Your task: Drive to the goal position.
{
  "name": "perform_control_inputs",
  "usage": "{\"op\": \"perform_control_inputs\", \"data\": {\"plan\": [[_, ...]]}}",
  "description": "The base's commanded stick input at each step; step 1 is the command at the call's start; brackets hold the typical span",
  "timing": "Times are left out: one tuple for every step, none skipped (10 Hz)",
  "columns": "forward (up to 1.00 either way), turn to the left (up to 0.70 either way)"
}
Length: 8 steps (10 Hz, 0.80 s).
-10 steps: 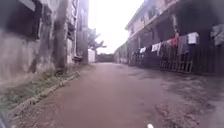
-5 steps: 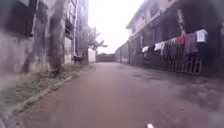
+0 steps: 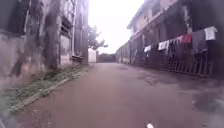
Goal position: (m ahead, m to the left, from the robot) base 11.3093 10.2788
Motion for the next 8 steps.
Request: {"op": "perform_control_inputs", "data": {"plan": [[0.7, 0.0], [0.7, 0.0], [0.7, 0.0], [0.7, 0.0], [0.7, 0.0], [0.7, 0.0], [0.7, 0.0], [0.7, 0.0]]}}
